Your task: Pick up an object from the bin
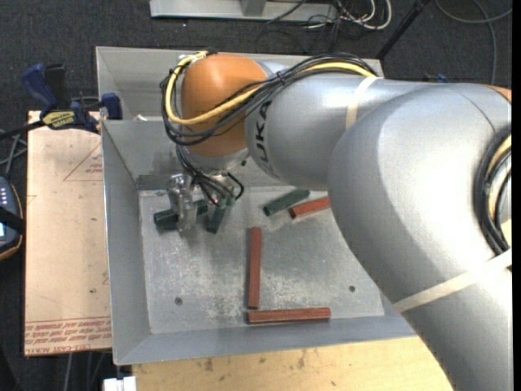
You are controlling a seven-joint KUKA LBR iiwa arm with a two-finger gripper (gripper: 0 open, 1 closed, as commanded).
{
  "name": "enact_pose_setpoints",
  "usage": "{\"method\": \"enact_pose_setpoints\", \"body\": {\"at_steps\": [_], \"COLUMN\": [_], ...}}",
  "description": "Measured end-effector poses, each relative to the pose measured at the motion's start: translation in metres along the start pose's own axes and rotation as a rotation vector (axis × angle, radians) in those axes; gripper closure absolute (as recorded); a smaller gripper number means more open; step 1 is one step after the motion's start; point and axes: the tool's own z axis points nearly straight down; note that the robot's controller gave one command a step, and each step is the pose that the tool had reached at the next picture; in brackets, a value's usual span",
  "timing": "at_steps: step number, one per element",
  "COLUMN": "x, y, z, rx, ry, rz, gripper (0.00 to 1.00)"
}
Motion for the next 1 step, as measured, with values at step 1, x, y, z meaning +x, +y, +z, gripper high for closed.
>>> {"method": "enact_pose_setpoints", "body": {"at_steps": [1], "x": [0.0220], "y": [0.0083], "z": [-0.1633], "rx": [0.000], "ry": [-0.004], "rz": [-0.045], "gripper": [1.00]}}
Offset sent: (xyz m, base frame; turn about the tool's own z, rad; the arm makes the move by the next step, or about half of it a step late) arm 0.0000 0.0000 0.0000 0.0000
